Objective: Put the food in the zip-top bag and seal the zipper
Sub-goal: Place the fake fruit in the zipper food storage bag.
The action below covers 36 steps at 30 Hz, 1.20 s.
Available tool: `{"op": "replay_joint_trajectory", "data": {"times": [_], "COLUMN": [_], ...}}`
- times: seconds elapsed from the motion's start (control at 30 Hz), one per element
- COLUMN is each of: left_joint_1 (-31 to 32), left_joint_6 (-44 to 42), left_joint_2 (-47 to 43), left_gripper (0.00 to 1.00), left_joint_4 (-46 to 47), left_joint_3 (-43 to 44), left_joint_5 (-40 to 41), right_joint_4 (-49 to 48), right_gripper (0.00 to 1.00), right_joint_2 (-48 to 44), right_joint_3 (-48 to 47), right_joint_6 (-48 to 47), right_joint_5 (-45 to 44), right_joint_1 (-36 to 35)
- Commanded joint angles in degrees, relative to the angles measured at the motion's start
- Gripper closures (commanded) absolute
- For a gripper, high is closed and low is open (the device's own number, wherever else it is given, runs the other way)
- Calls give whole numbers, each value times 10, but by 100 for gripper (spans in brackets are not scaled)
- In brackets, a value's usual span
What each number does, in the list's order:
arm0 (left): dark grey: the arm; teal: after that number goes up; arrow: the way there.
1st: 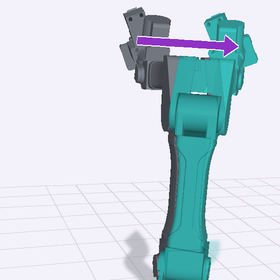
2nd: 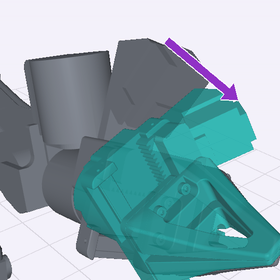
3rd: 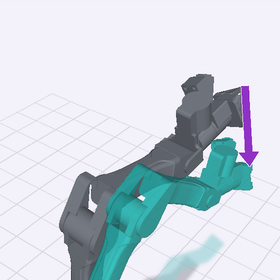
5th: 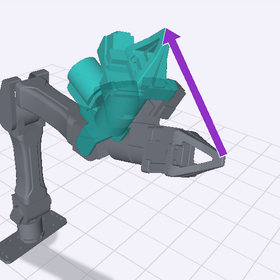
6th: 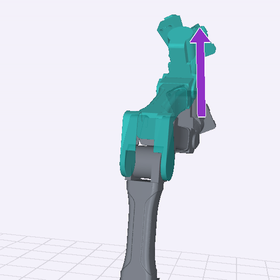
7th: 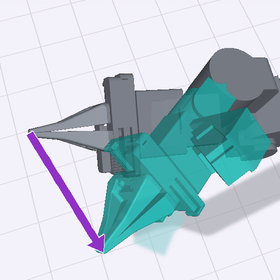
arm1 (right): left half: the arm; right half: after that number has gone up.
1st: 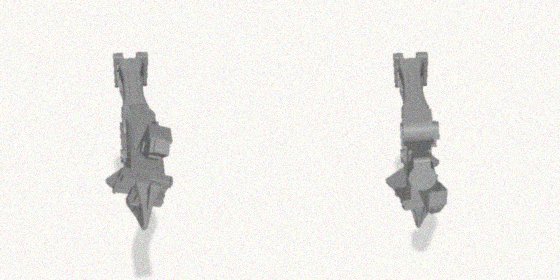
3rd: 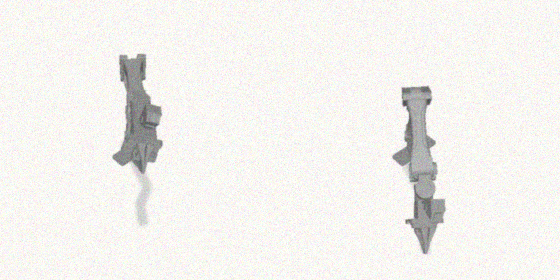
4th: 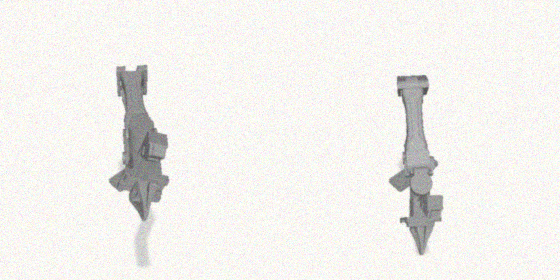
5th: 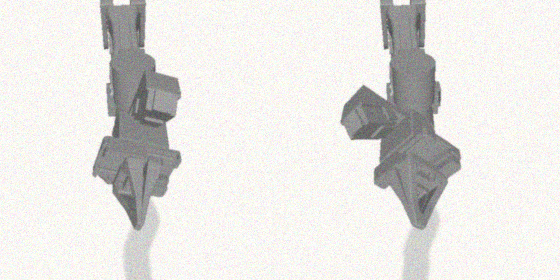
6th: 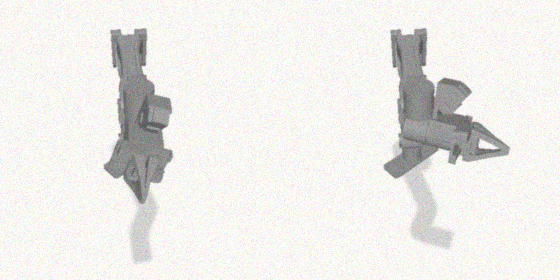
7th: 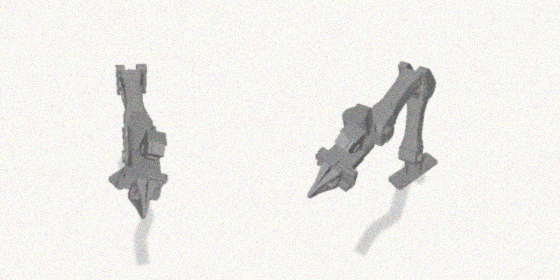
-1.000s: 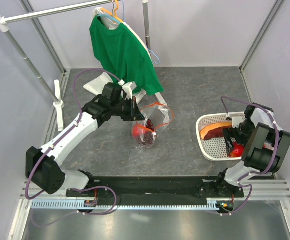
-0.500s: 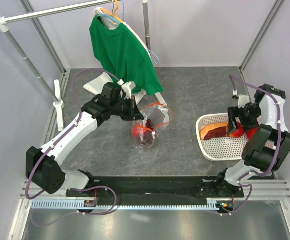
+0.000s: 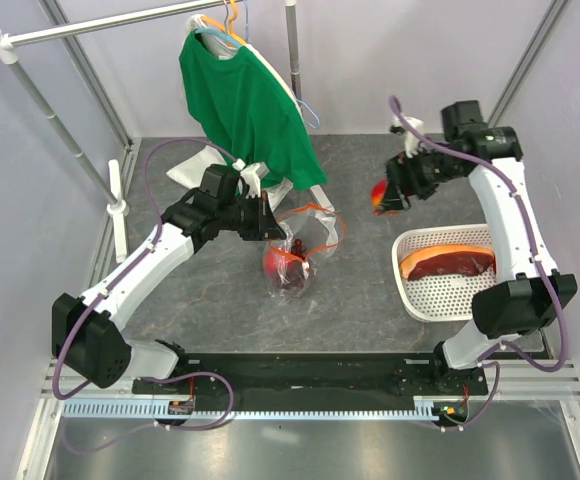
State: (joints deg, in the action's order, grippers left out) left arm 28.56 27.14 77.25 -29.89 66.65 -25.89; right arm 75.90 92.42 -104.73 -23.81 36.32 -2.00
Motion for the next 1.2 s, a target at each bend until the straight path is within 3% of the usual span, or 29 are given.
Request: {"op": "replay_joint_trajectory", "data": {"times": [0.0, 0.27, 0.37, 0.5, 0.73, 0.83, 0.9, 1.1, 1.17], "left_joint_1": [-5, -10, -15, -19, -28, -30, -29, -31, -31], "left_joint_6": [-17, -16, -9, -9, -11, -11, -12, -15, -14], "left_joint_2": [-12, -13, -13, -12, -11, -12, -13, -14, -13], "left_gripper": [98, 98, 98, 98, 98, 98, 98, 98, 98], "left_joint_4": [10, 10, 10, 10, 10, 11, 10, 11, 10], "left_joint_3": [-6, -5, -6, -9, -9, -10, -12, -16, -14], "left_joint_5": [-14, -21, -27, -33, -36, -37, -38, -47, -50], "right_joint_4": [-30, -121, -131, -156, -150, -149, -139, -43, -34], "right_gripper": [21, 18, 11, 2, 2, 2, 2, 2, 2], "right_joint_2": [-3, 28, 46, 62, 67, 38, 15, -56, -87], "right_joint_3": [-43, -43, -38, -14, -43, -36, -17, 62, 103], "right_joint_6": [58, 83, 83, 101, 119, 122, 116, -25, -82], "right_joint_5": [43, -20, -61, -87, -115, -143, -146, -152, -222], "right_joint_1": [-93, -255, -293, -305, -307, -278, -219, -26, 14]}}
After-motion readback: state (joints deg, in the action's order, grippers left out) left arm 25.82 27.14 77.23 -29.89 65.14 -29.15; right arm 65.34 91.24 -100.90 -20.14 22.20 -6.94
